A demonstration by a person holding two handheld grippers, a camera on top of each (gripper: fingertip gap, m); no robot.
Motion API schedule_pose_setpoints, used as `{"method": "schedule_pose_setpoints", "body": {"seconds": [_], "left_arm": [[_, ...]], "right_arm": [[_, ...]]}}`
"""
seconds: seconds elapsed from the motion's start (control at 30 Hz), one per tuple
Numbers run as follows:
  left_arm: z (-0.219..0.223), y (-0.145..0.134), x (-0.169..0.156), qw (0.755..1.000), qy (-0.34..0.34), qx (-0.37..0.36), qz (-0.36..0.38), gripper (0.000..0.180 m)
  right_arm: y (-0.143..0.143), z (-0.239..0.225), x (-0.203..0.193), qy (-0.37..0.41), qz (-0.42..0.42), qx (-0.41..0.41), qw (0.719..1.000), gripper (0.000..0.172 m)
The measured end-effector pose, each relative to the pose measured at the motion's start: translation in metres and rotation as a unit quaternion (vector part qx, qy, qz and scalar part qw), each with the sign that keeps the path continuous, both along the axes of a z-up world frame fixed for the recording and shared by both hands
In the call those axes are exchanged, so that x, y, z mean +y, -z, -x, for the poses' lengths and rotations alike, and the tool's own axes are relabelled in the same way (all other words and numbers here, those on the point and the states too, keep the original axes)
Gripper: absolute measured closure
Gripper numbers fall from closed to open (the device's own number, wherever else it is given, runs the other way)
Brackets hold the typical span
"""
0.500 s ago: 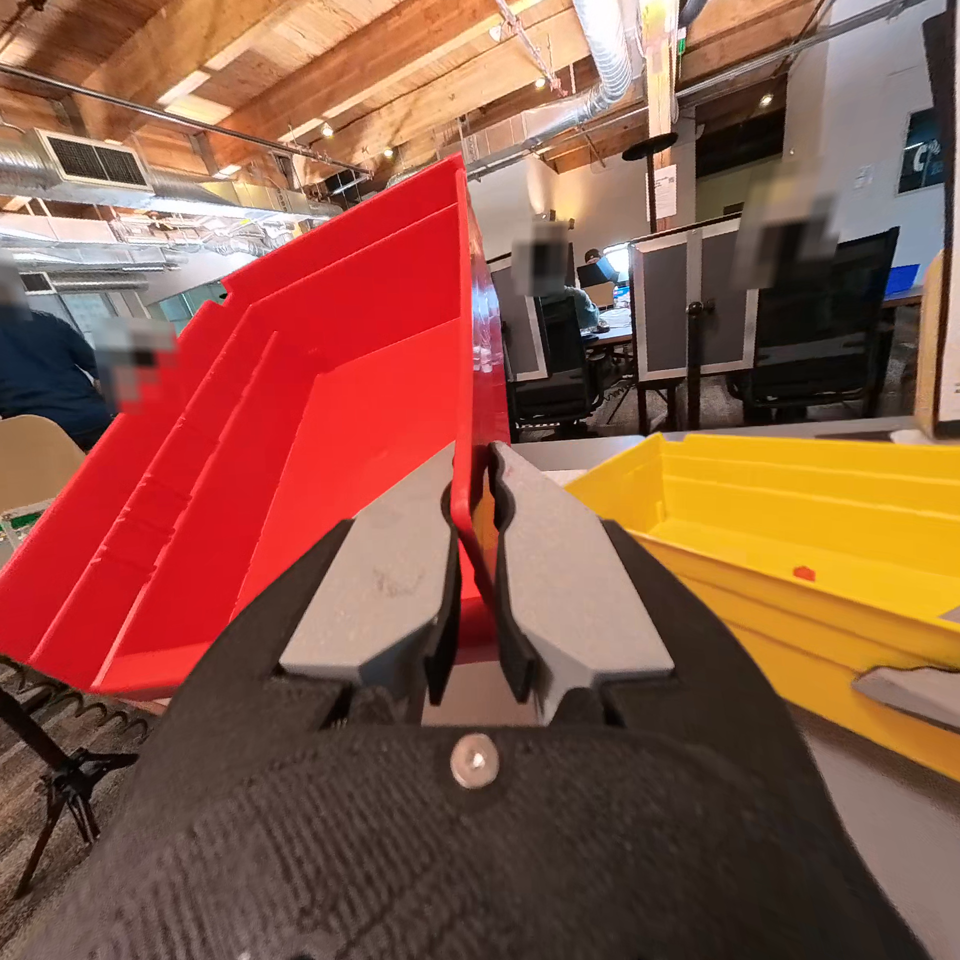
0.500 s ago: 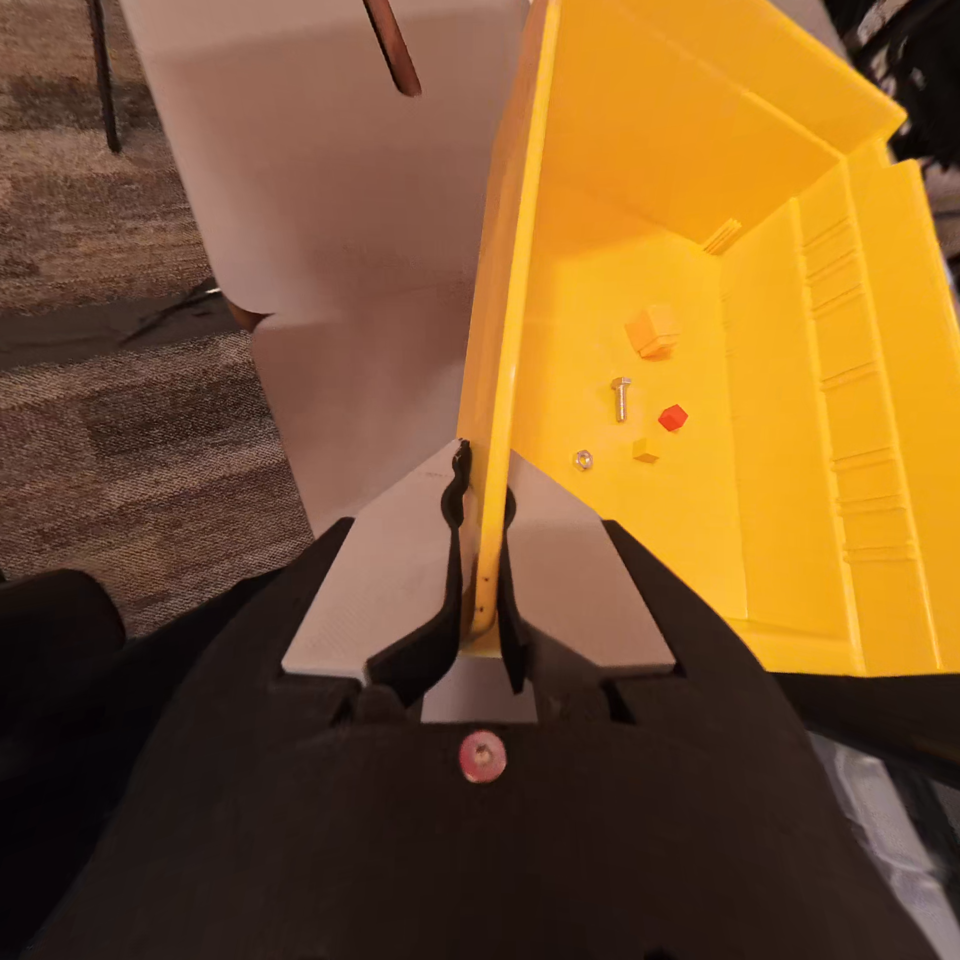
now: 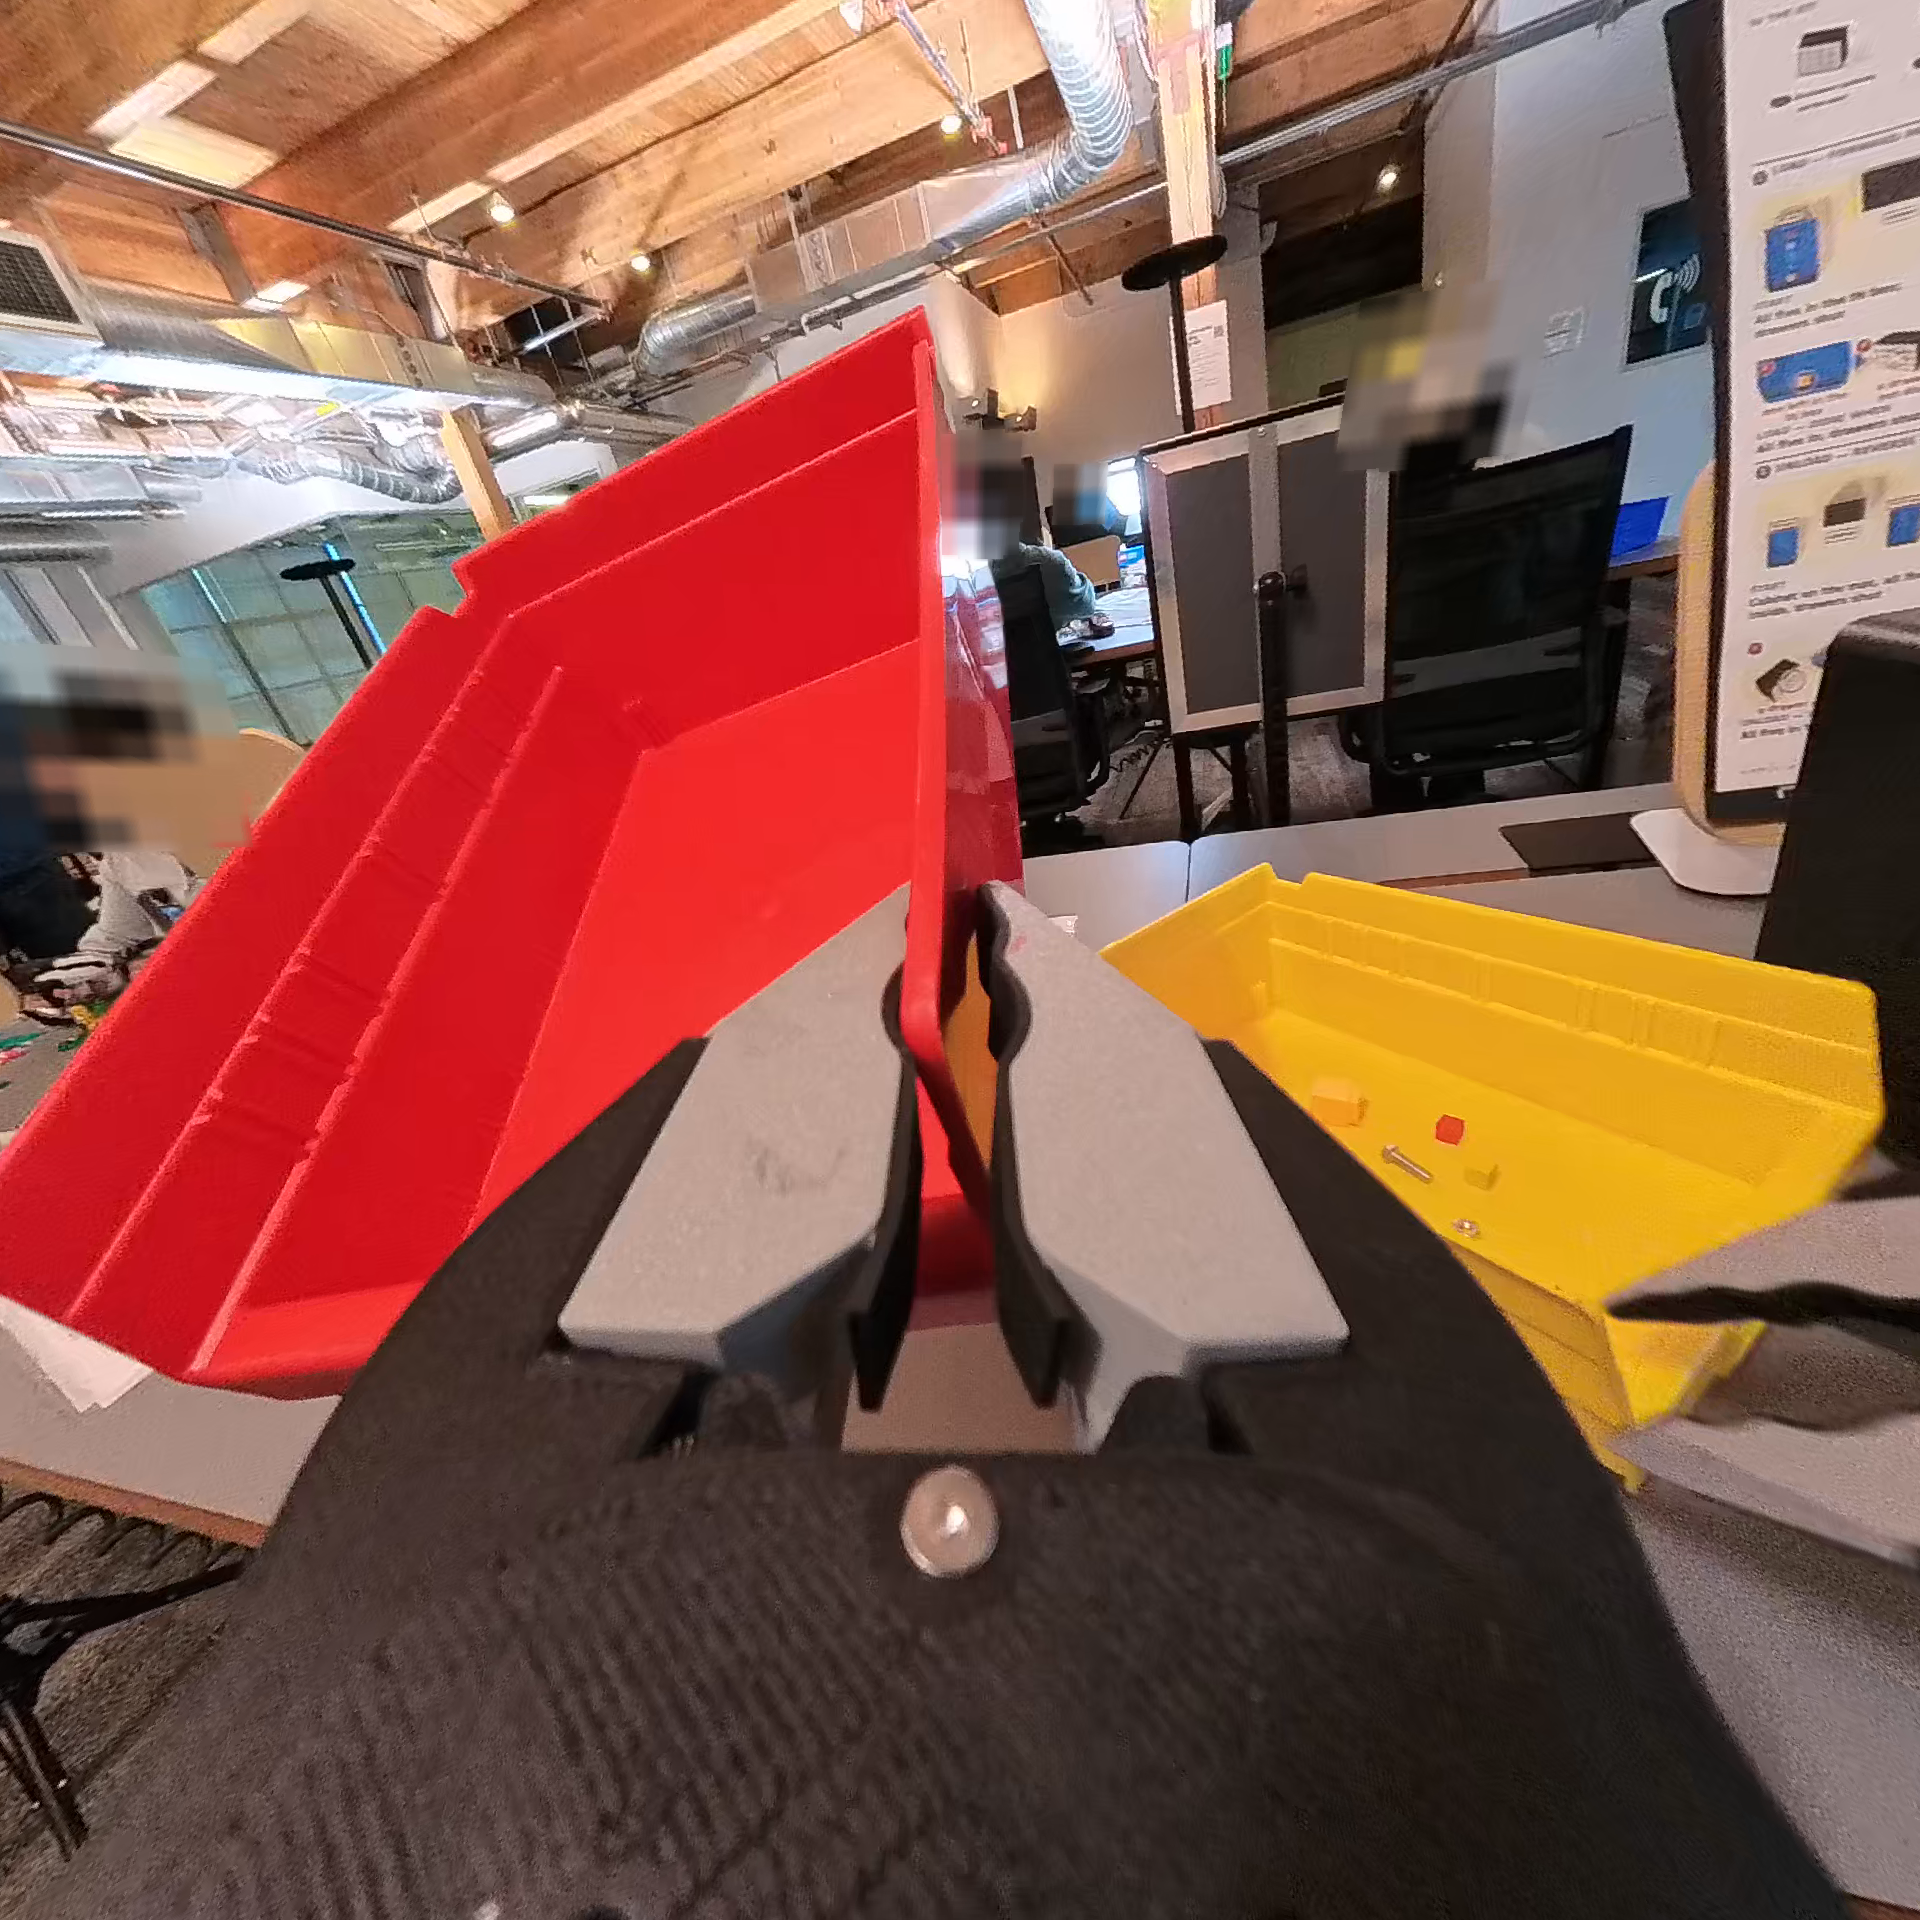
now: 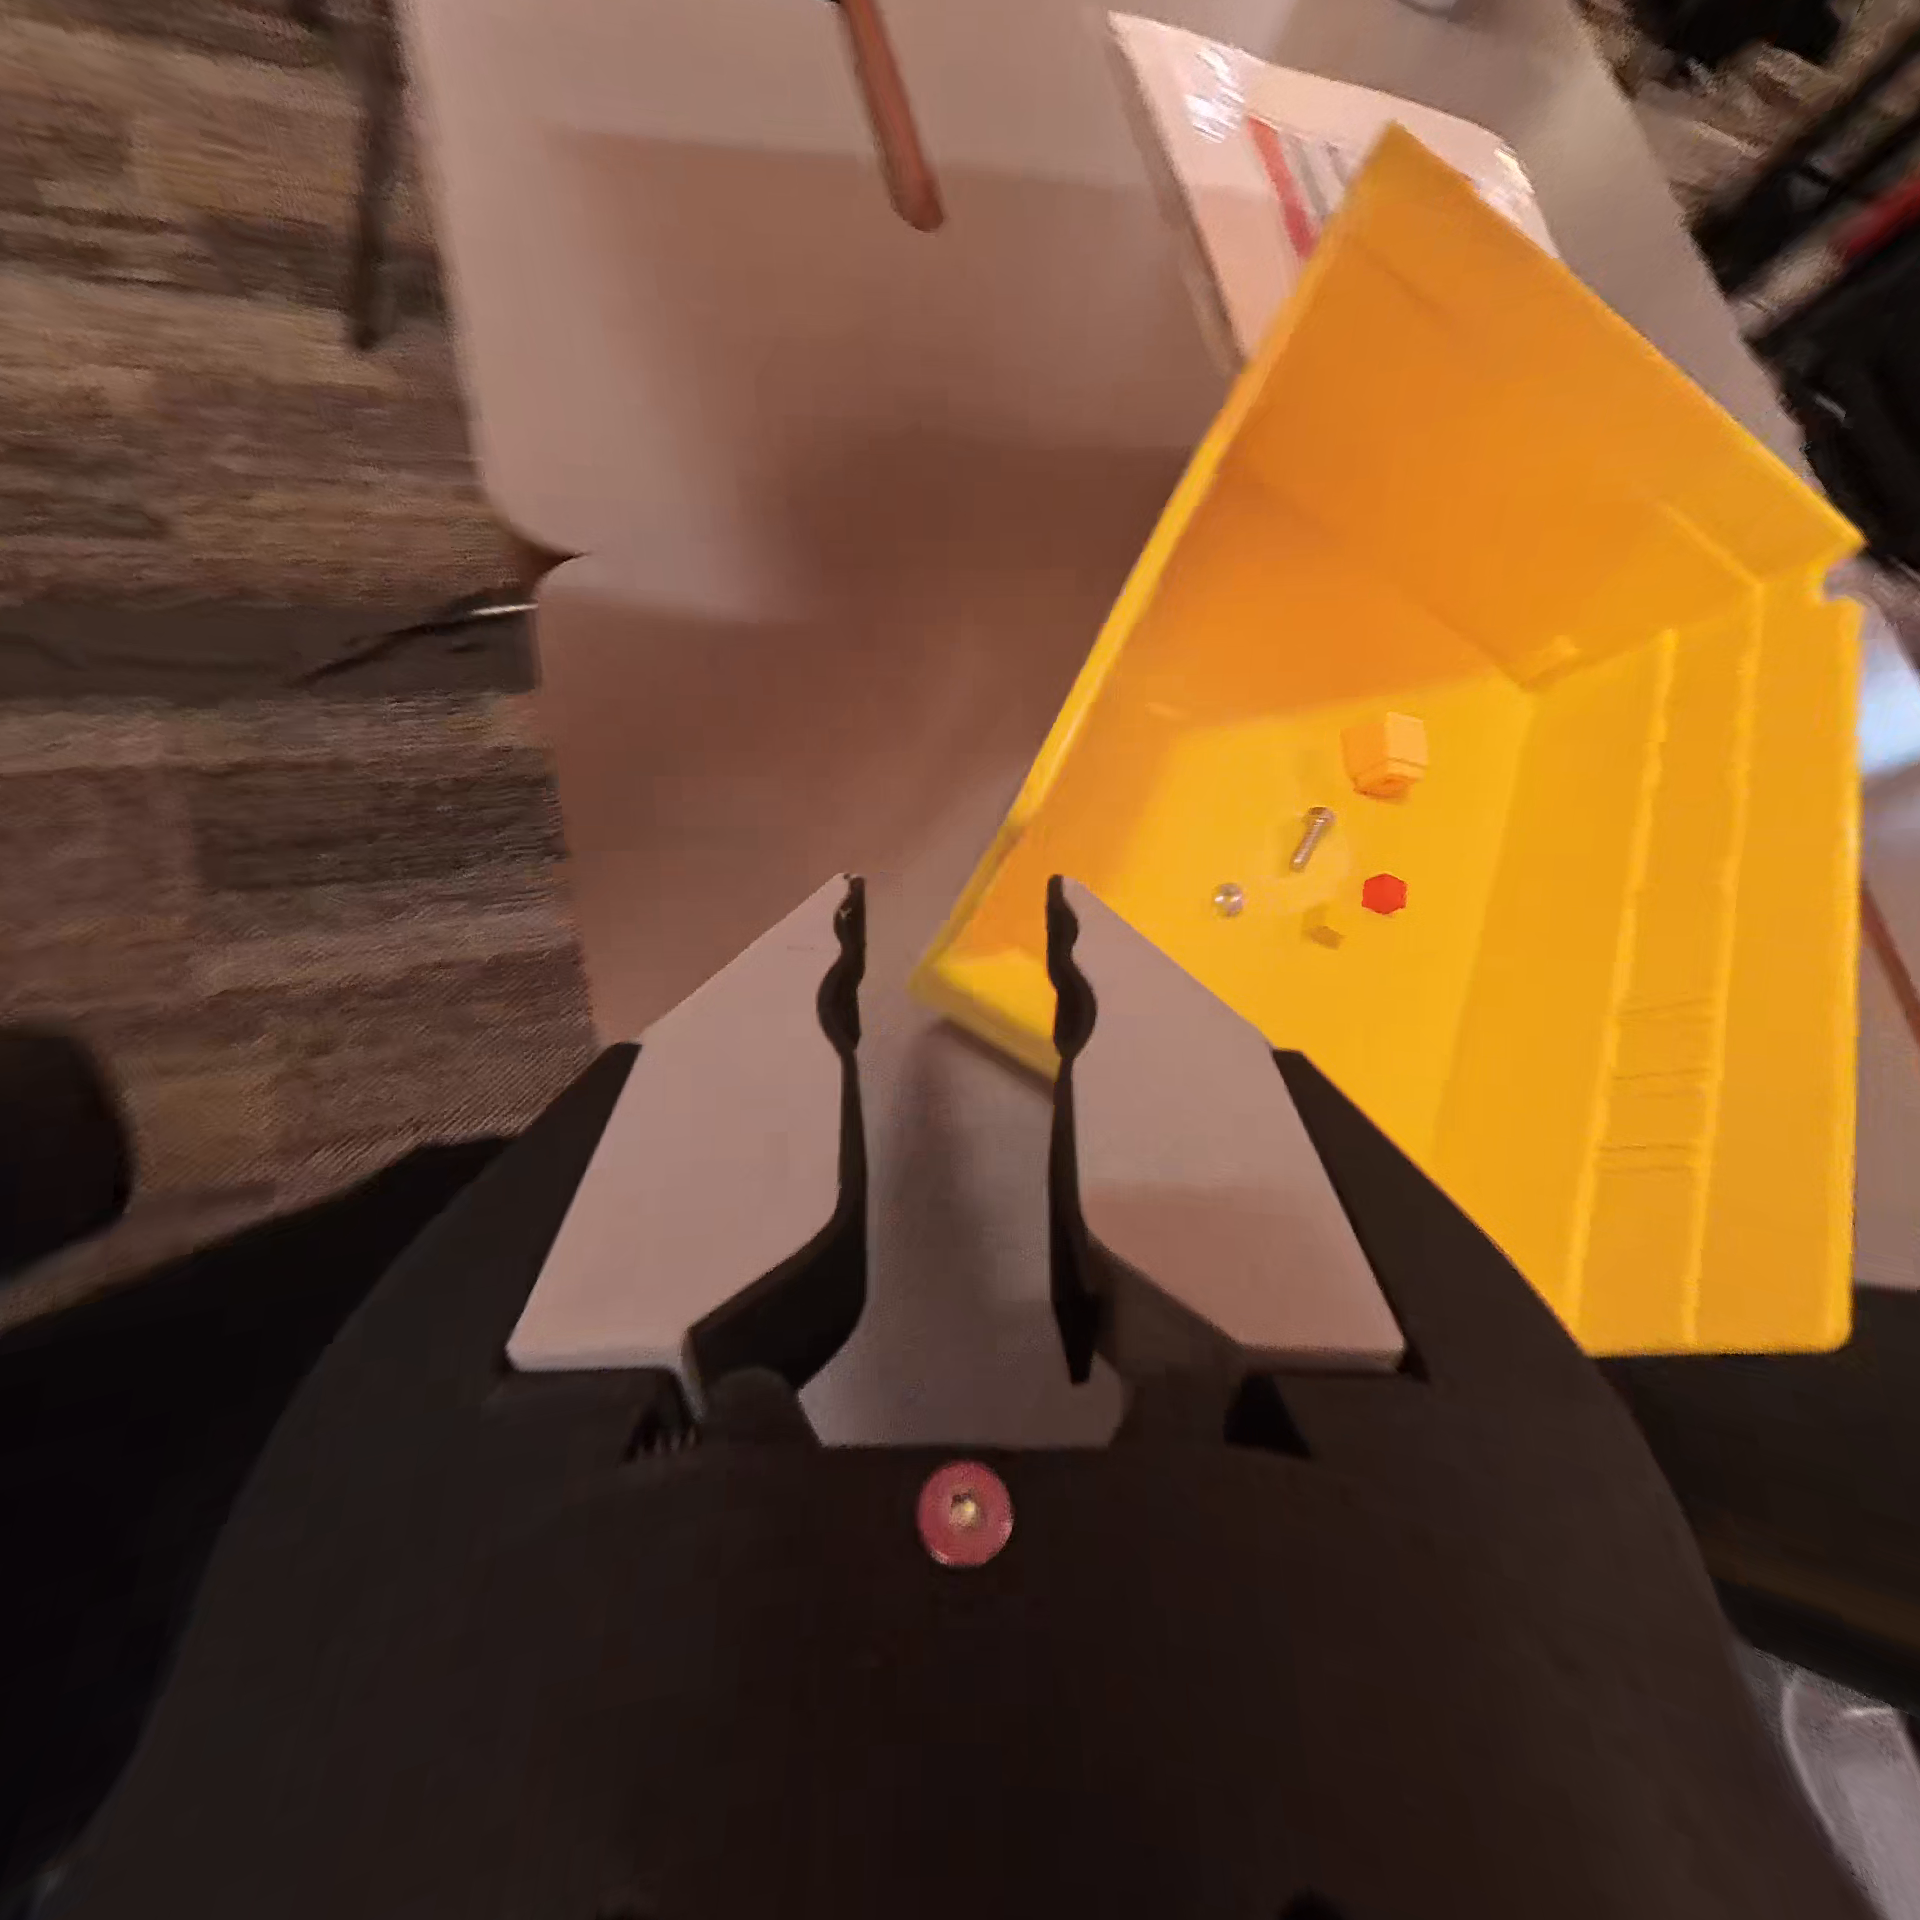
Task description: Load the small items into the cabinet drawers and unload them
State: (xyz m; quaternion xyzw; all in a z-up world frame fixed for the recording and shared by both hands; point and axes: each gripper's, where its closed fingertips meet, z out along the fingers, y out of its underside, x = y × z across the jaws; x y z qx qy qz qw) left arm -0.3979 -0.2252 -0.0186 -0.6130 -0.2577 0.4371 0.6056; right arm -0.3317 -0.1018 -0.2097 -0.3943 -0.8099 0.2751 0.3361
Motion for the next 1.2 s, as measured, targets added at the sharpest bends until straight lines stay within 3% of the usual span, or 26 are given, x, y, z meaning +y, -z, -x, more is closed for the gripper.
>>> {"method": "schedule_pose_setpoints", "body": {"seconds": [0.03, 0.1, 0.2, 0.33, 0.4, 0.6, 0.77, 0.9, 1.07, 1.2], "left_arm": [[0.0, 0.0, 0.0, 1.0, 0.0, -0.001, -0.002, 0.177], [0.001, -0.001, -0.001, 1.0, -0.003, -0.002, -0.005, 0.177], [0.001, -0.002, -0.001, 1.0, -0.005, -0.002, -0.006, 0.177], [-0.002, -0.003, 0.005, 1.0, 0.006, 0.0, 0.0, 0.177], [-0.002, -0.002, 0.01, 1.0, 0.013, 0.0, 0.003, 0.177], [-0.001, 0.002, 0.021, 1.0, 0.022, -0.005, 0.013, 0.177], [-0.003, 0.001, 0.024, 1.0, 0.027, -0.004, 0.014, 0.177], [-0.007, -0.002, 0.023, 0.999, 0.03, 0.0, 0.009, 0.177], [-0.008, -0.002, 0.025, 1.0, 0.03, 0.001, 0.009, 0.177], [-0.01, -0.002, 0.03, 0.999, 0.038, 0.002, 0.012, 0.177]], "right_arm": [[-0.005, -0.013, 0.004, -0.032, 0.003, -0.004, 0.999, 0.137], [-0.013, -0.026, 0.024, -0.085, -0.019, -0.008, 0.996, 0.144], [-0.012, -0.021, 0.051, -0.149, -0.062, -0.035, 0.986, 0.139], [0.026, -0.012, 0.077, -0.184, -0.148, -0.135, 0.962, 0.137], [0.04, -0.002, 0.081, -0.185, -0.191, -0.142, 0.954, 0.138], [0.046, 0.017, 0.054, -0.124, -0.144, -0.179, 0.965, 0.149], [0.047, 0.034, 0.053, 0.028, -0.071, -0.22, 0.972, 0.149], [0.047, 0.04, 0.059, 0.095, -0.053, -0.211, 0.971, 0.149], [0.046, 0.06, 0.063, 0.099, -0.088, -0.172, 0.976, 0.15], [0.039, 0.059, 0.071, 0.096, -0.071, -0.131, 0.984, 0.154]]}}
